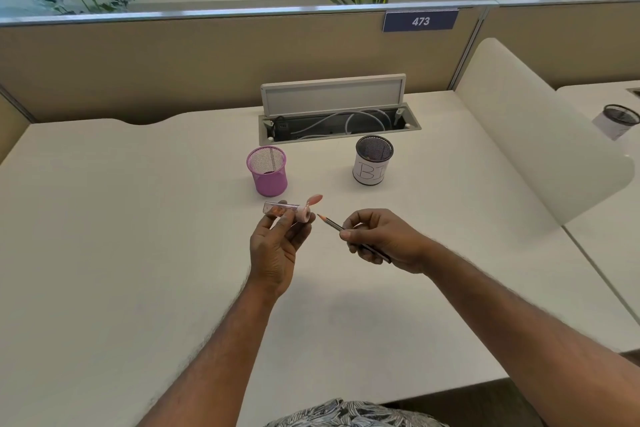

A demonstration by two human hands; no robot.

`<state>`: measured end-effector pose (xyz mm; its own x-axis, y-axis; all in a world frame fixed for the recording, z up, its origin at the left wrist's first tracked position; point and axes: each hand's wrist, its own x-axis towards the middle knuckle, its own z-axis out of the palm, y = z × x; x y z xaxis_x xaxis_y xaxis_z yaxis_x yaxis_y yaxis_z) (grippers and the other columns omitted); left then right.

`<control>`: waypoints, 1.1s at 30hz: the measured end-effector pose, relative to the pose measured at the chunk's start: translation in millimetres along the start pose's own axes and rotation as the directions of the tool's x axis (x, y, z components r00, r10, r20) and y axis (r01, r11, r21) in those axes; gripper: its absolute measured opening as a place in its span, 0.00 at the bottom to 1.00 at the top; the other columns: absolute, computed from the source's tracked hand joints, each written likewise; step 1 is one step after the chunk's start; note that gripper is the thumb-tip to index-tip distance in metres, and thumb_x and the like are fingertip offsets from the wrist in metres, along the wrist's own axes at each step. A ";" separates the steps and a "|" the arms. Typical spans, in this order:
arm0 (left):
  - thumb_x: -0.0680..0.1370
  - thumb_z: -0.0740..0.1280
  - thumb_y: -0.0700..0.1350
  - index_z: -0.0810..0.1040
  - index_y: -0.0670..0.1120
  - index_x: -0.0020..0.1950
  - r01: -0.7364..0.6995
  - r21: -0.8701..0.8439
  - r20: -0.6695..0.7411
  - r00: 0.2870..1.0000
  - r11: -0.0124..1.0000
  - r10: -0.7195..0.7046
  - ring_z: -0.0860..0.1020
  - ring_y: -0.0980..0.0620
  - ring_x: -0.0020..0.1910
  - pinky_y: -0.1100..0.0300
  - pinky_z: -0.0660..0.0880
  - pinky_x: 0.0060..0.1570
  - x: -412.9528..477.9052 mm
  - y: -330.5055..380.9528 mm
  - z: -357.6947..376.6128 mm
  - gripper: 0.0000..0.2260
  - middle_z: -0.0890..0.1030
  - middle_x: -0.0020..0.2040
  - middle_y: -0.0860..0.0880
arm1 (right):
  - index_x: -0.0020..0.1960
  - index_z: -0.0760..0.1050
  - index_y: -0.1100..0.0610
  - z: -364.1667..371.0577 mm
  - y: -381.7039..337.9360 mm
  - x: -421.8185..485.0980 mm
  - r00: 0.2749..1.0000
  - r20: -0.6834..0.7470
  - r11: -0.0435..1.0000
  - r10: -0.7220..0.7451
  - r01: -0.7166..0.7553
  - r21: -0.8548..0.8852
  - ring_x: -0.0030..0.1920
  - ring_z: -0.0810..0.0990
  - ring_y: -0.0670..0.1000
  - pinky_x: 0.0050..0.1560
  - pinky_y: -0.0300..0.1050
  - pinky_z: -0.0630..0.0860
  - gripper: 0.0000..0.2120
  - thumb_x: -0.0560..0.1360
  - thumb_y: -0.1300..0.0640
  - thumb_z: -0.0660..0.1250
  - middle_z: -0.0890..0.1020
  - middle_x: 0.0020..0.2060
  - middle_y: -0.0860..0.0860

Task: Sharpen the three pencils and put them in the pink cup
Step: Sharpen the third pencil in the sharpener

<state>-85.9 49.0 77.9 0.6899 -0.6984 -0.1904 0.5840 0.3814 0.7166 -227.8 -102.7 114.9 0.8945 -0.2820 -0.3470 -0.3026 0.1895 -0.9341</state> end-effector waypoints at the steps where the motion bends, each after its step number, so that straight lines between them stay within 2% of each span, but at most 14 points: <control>1: 0.73 0.67 0.43 0.76 0.42 0.54 0.001 -0.004 0.005 1.000 1.000 -0.001 0.84 0.46 0.48 0.57 0.81 0.45 0.0 0.2 0.4 0.11 0.85 0.45 0.44 | 0.43 0.76 0.58 1.6 0.1 1.0 1.000 -0.011 1.000 -0.007 0.007 -0.008 0.23 0.70 0.48 0.22 0.36 0.63 0.04 0.75 0.61 0.69 0.79 0.31 0.54; 14: 0.73 0.68 0.43 0.79 0.42 0.53 -0.006 0.021 0.029 1.000 1.000 0.005 0.83 0.44 0.49 0.54 0.81 0.48 -0.1 -2.7 1.7 0.10 0.84 0.46 0.42 | 0.43 0.77 0.59 5.6 -2.1 6.9 0.998 -0.068 0.996 0.000 -0.006 -0.085 0.23 0.71 0.48 0.23 0.37 0.65 0.04 0.74 0.60 0.71 0.80 0.31 0.55; 22: 0.74 0.68 0.39 0.73 0.36 0.61 -0.051 0.079 0.002 0.999 0.996 0.051 0.82 0.41 0.50 0.52 0.80 0.49 2.2 -4.4 -0.4 0.17 0.81 0.50 0.38 | 0.44 0.78 0.60 11.8 -10.7 5.8 0.981 -0.181 0.937 -0.063 -0.004 -0.350 0.25 0.74 0.48 0.26 0.40 0.69 0.07 0.74 0.57 0.72 0.82 0.30 0.52; 25: 0.72 0.70 0.39 0.73 0.35 0.61 -0.082 0.134 0.011 0.997 0.988 0.081 0.83 0.42 0.50 0.50 0.80 0.50 1.7 -5.3 0.0 0.20 0.84 0.48 0.40 | 0.43 0.78 0.54 18.3 -13.9 4.9 0.952 -0.228 0.805 -0.203 0.030 -0.592 0.26 0.74 0.46 0.27 0.39 0.70 0.05 0.73 0.54 0.72 0.82 0.30 0.48; 28: 0.71 0.71 0.40 0.73 0.35 0.61 -0.093 0.157 -0.008 0.995 0.983 0.095 0.83 0.43 0.49 0.51 0.80 0.49 1.7 -5.4 2.0 0.21 0.84 0.47 0.42 | 0.45 0.79 0.53 27.1 -13.6 5.1 0.878 -0.194 0.568 -0.437 0.103 -0.817 0.32 0.73 0.48 0.33 0.43 0.70 0.05 0.75 0.52 0.70 0.78 0.31 0.45; 31: 0.72 0.70 0.40 0.76 0.37 0.57 -0.094 0.143 -0.030 0.995 0.985 0.099 0.83 0.43 0.49 0.54 0.80 0.47 2.1 -6.1 3.0 0.15 0.84 0.48 0.42 | 0.46 0.79 0.56 32.5 -9.3 5.6 0.784 -0.121 0.364 -0.609 0.141 -0.921 0.36 0.76 0.54 0.35 0.48 0.72 0.05 0.76 0.55 0.69 0.80 0.37 0.50; 33: 0.75 0.69 0.38 0.77 0.40 0.55 -0.087 0.126 -0.042 0.995 0.988 0.093 0.83 0.44 0.49 0.54 0.80 0.46 1.7 -7.6 3.3 0.10 0.83 0.48 0.41 | 0.45 0.79 0.58 34.2 -5.5 6.3 0.713 -0.078 0.260 -0.697 0.151 -0.954 0.36 0.77 0.57 0.32 0.50 0.74 0.04 0.74 0.58 0.70 0.81 0.37 0.52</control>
<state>-90.6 42.9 74.4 0.7583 -0.6341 -0.1514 0.4634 0.3610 0.8093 -209.2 -73.3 120.7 0.8228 -0.4062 0.3975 -0.2580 -0.8901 -0.3757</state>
